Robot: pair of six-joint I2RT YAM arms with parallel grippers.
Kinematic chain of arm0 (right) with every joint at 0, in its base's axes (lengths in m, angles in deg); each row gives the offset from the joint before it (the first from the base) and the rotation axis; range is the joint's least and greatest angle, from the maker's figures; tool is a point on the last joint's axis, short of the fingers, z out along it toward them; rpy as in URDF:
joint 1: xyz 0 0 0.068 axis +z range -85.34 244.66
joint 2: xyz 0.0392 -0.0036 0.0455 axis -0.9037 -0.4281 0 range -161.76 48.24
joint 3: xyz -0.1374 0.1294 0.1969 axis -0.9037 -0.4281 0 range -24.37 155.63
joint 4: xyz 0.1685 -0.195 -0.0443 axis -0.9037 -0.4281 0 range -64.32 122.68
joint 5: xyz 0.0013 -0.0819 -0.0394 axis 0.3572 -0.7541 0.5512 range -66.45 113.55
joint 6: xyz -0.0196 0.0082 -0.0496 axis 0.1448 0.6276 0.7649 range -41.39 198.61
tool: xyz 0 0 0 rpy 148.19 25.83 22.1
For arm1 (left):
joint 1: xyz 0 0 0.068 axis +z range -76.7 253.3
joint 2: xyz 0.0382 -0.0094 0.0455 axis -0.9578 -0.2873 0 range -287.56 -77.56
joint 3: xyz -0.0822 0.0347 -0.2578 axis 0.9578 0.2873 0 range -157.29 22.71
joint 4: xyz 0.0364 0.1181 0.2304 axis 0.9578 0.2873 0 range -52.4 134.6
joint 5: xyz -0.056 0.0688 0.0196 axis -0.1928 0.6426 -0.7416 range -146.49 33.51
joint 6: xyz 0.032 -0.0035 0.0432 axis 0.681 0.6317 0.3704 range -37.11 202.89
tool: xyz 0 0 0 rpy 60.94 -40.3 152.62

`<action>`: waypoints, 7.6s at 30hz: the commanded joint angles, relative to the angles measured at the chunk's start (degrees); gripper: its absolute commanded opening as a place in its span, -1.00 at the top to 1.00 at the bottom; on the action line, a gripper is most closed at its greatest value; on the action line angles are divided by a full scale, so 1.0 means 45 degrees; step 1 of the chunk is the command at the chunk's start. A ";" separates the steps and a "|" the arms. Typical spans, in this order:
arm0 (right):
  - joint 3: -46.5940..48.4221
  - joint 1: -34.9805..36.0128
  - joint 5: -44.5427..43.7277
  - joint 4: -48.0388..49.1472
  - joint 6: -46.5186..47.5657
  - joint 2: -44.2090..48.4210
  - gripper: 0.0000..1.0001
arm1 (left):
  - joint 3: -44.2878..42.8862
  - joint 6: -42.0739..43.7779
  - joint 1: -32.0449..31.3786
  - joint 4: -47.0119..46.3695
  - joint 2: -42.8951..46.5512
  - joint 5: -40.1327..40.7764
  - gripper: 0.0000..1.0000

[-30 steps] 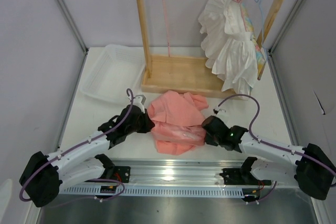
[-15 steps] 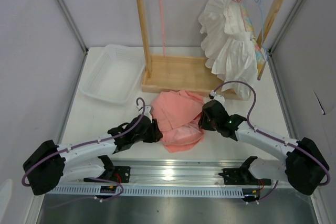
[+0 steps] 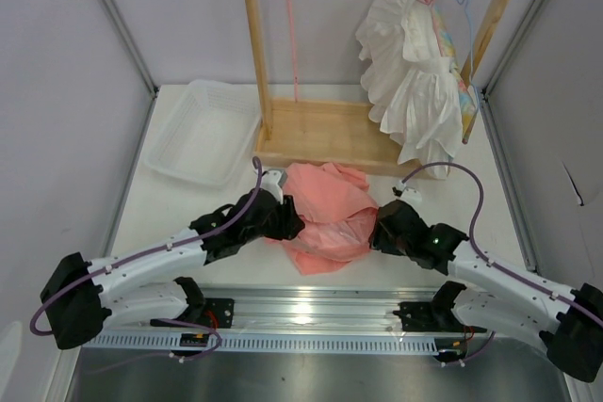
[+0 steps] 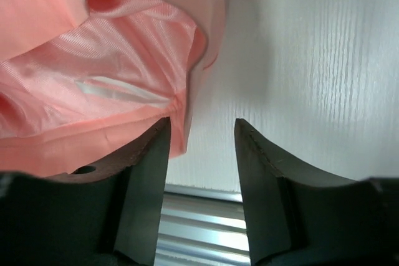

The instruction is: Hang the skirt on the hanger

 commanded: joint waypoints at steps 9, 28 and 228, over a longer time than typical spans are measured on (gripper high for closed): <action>0.0584 0.1352 0.0084 0.0298 -0.1294 -0.0053 0.38 | -0.1006 0.0821 -0.0269 0.1344 0.0624 0.0047 0.05; -0.1702 0.0923 0.0338 0.1140 -0.1705 -0.0603 0.60 | -0.3967 0.1816 -0.0250 0.2125 0.1896 -0.0076 -0.12; 0.2068 0.4536 0.1451 -0.0971 0.2007 -0.1286 0.17 | -0.2998 0.5802 0.4086 0.4293 0.4687 -0.7647 1.00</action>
